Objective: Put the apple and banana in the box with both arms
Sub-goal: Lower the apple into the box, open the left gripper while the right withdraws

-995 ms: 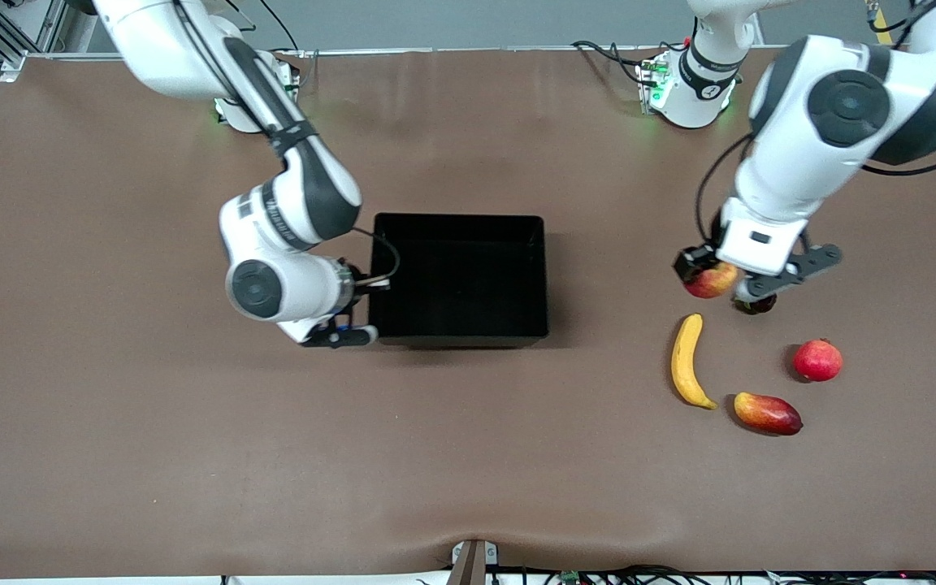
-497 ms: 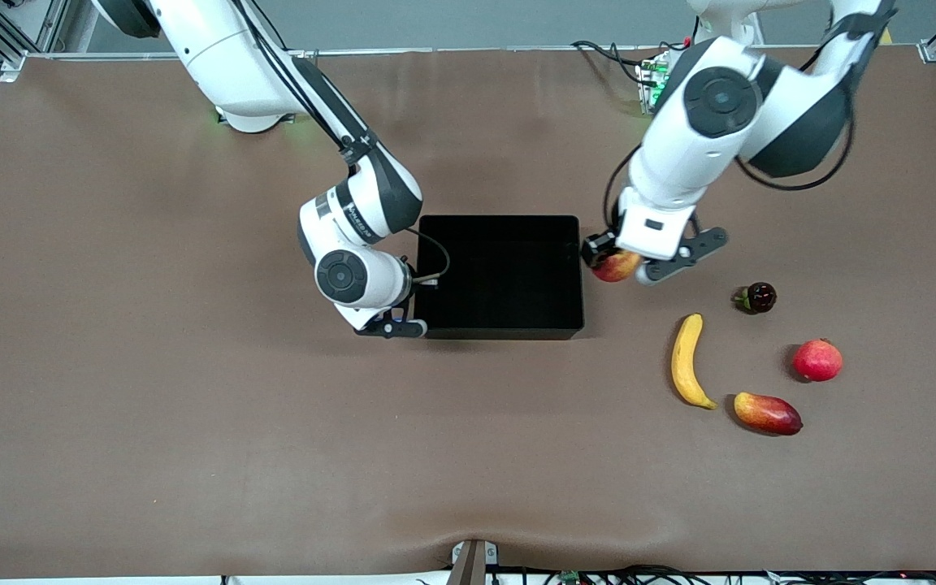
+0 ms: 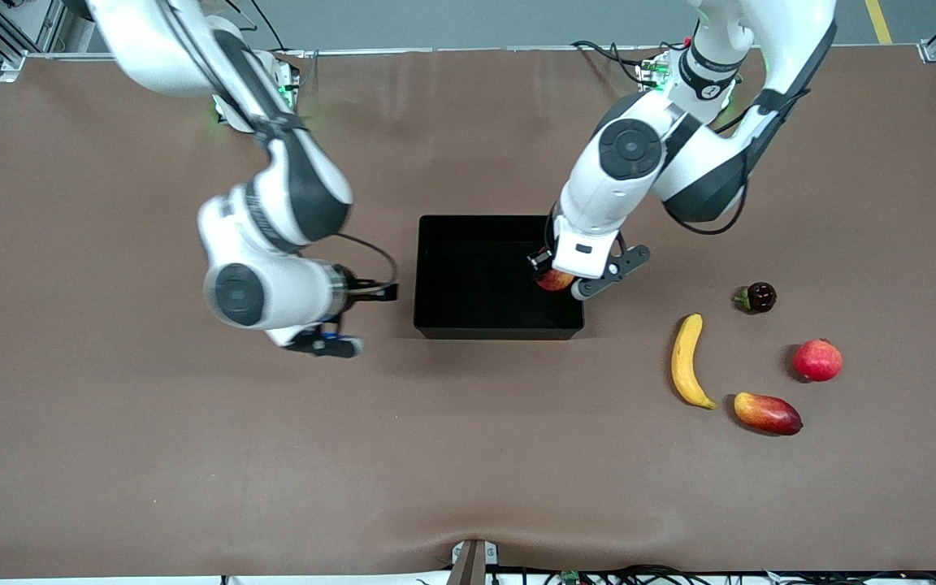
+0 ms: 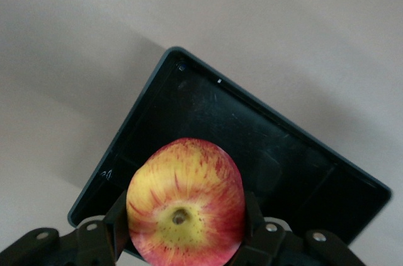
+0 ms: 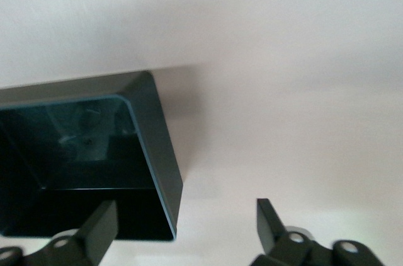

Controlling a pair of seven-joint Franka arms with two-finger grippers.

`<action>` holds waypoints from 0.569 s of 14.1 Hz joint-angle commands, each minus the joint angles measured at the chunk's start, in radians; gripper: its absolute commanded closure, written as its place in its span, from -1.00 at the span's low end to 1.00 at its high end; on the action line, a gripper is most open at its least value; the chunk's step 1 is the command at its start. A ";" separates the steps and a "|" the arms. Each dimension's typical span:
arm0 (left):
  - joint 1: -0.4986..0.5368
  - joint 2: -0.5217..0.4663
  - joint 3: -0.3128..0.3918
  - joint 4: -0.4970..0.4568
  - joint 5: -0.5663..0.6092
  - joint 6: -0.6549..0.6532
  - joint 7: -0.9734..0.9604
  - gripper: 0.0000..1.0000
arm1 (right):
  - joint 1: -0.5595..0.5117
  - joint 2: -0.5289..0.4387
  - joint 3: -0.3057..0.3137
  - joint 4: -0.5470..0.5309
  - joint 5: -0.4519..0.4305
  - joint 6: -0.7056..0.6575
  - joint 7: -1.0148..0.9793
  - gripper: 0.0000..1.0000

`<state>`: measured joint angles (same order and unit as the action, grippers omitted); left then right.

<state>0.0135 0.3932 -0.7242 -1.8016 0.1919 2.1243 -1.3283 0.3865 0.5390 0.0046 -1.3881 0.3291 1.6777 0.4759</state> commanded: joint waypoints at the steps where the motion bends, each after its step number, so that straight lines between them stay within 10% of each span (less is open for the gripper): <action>1: -0.039 0.073 -0.001 -0.005 0.081 0.058 -0.092 1.00 | -0.058 -0.065 0.003 0.000 -0.068 -0.026 0.009 -1.00; 8: -0.075 0.124 -0.001 -0.172 0.227 0.143 -0.262 1.00 | -0.312 -0.100 -0.008 0.104 -0.128 -0.215 -0.095 -1.00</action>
<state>-0.0628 0.5397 -0.7239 -1.9292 0.3960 2.2370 -1.5565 0.1452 0.4494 -0.0152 -1.3347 0.2157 1.5423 0.4015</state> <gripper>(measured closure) 0.282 0.000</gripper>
